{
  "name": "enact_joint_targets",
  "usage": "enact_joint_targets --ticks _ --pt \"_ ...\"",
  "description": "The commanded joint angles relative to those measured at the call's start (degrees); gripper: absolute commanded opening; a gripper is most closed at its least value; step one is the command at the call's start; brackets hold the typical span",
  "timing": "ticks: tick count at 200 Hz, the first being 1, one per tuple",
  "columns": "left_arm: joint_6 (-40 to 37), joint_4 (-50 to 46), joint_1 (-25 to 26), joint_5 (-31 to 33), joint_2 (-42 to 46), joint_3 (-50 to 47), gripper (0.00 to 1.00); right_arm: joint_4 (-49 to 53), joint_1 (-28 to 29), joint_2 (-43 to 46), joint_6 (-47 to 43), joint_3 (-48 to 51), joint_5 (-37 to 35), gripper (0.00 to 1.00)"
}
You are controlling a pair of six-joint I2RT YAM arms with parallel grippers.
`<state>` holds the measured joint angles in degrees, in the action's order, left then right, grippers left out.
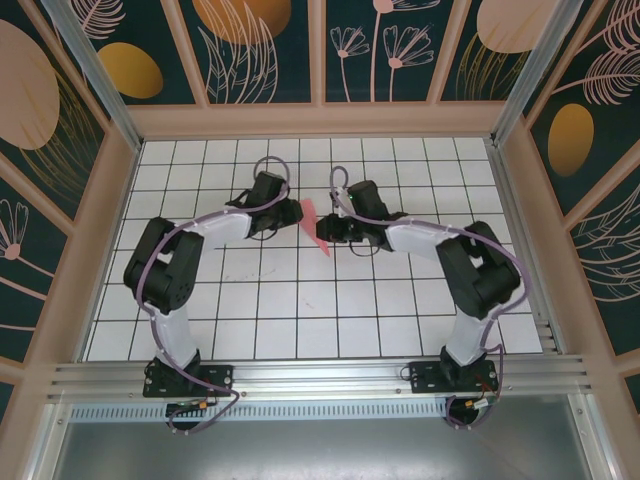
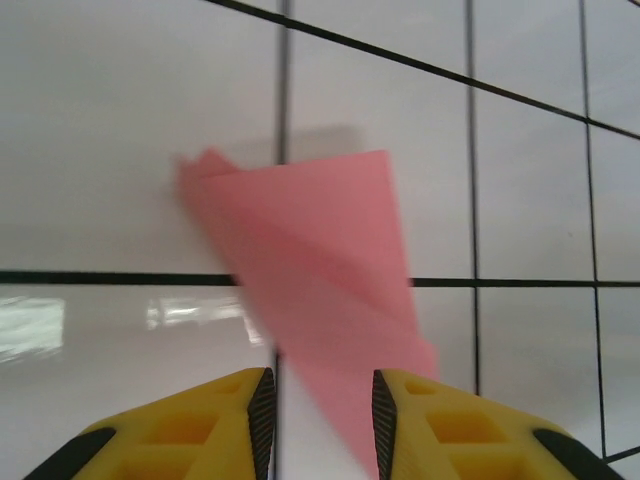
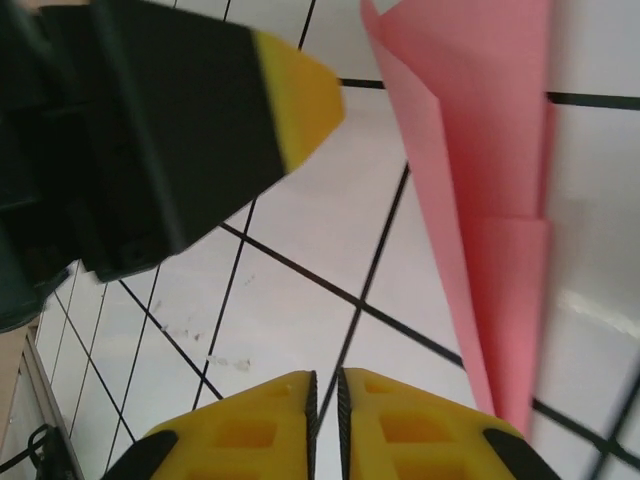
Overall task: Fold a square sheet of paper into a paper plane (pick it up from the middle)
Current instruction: Fold the wing for the fifth time at the center of the table.
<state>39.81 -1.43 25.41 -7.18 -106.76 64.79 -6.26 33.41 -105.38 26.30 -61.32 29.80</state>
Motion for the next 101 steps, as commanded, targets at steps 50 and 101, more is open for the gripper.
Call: enact_joint_targets --ticks 50,101 --pt "1.54 5.47 -4.05 -4.04 5.01 -5.56 0.34 7.52 -0.47 -18.39 2.43 -20.19 0.04 0.12" --pt "1.06 6.59 -4.05 -6.63 4.12 -5.23 0.34 11.2 -1.59 -21.28 3.06 -20.76 -2.87 0.11"
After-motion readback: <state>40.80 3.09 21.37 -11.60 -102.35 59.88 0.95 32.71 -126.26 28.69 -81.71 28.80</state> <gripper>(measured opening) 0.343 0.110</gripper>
